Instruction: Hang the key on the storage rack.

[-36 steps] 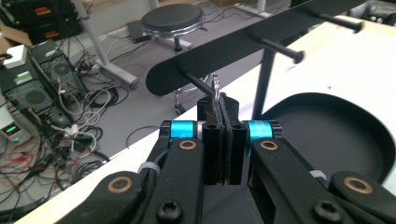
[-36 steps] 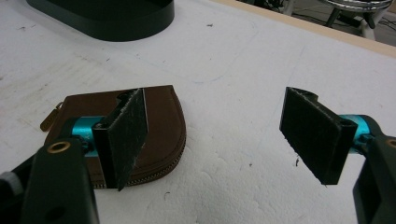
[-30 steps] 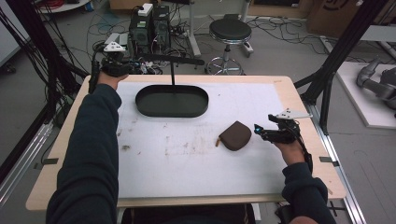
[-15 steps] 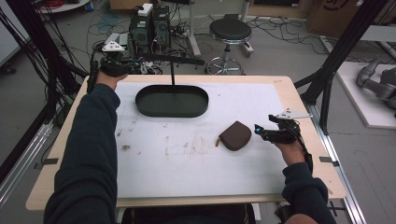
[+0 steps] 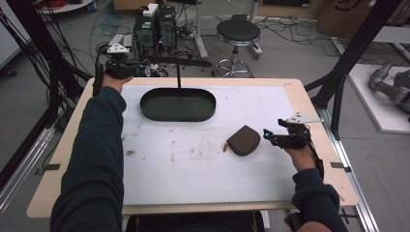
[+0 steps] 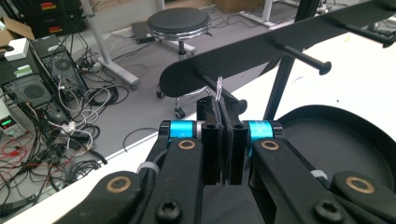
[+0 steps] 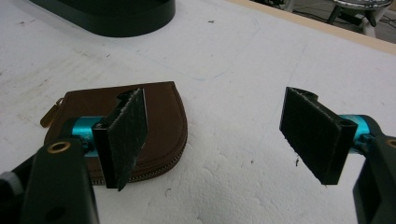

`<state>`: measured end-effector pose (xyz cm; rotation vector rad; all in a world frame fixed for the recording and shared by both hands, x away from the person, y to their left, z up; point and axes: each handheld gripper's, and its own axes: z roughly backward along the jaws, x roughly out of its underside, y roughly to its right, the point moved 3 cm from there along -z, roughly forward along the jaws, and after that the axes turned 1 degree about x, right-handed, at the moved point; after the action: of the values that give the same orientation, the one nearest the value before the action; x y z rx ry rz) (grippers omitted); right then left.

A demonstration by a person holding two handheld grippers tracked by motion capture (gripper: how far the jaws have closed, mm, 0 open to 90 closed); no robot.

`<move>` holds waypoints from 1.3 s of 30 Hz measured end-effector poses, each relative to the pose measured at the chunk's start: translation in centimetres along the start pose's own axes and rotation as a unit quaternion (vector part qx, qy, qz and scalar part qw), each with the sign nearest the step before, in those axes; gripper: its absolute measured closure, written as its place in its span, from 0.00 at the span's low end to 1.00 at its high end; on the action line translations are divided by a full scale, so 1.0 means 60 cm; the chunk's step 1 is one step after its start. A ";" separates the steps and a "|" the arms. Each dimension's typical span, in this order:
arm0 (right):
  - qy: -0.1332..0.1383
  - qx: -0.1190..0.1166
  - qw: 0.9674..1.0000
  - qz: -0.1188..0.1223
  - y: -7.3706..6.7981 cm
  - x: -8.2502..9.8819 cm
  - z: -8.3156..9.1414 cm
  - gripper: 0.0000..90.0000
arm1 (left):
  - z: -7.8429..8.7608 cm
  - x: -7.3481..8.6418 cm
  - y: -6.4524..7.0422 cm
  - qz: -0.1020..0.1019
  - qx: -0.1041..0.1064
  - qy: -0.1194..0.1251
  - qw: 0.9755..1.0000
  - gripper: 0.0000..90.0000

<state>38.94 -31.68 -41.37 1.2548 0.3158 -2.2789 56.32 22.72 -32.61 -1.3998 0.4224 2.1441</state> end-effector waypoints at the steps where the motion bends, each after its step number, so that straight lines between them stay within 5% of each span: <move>1: 0.000 0.000 1.000 0.000 0.000 0.000 0.000 0.26 | -0.001 0.000 0.001 0.001 0.000 -0.002 1.000 0.97; 9: 0.001 -0.001 1.000 0.000 0.001 0.000 0.001 0.26 | 0.000 0.006 0.008 0.006 0.012 0.001 1.000 0.97; 11: 0.001 -0.001 1.000 0.001 0.001 0.000 0.001 0.26 | 0.001 0.008 0.008 0.006 -0.001 0.000 1.000 0.93; 13: 0.001 -0.001 1.000 0.000 0.001 0.000 0.001 0.26 | 0.006 0.010 0.000 0.034 -0.024 0.007 0.999 0.70; 16: -0.002 -0.002 1.000 0.005 0.000 0.001 0.000 0.26 | 0.027 0.019 -0.003 0.047 -0.045 0.016 0.998 0.64; 21: 0.001 -0.002 1.000 0.005 0.001 0.001 0.000 0.26 | 0.084 0.047 0.010 0.073 -0.041 0.060 0.995 0.58; 23: 0.002 -0.005 1.000 0.005 0.001 0.000 -0.002 0.26 | 0.120 0.072 0.025 0.098 -0.037 0.088 0.991 0.41; 26: 0.005 -0.007 1.000 0.005 0.000 -0.002 -0.001 0.26 | 0.141 0.088 0.035 0.109 -0.039 0.099 0.988 0.28; 27: 0.010 -0.007 1.000 0.001 -0.002 -0.005 -0.003 0.24 | 0.150 0.095 0.040 0.109 -0.044 0.100 0.988 0.19; 33: -0.005 -0.011 1.000 0.009 -0.007 -0.004 -0.012 0.23 | 0.184 0.115 0.077 0.083 -0.039 0.108 0.990 0.19; 39: -0.002 -0.011 1.000 0.005 -0.013 -0.008 -0.006 0.23 | 0.188 0.138 0.111 0.069 -0.030 0.106 0.992 0.19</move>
<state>39.00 -30.72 -41.21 1.2378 0.3313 -2.2640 41.41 25.52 -35.70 -1.6846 0.5552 2.1390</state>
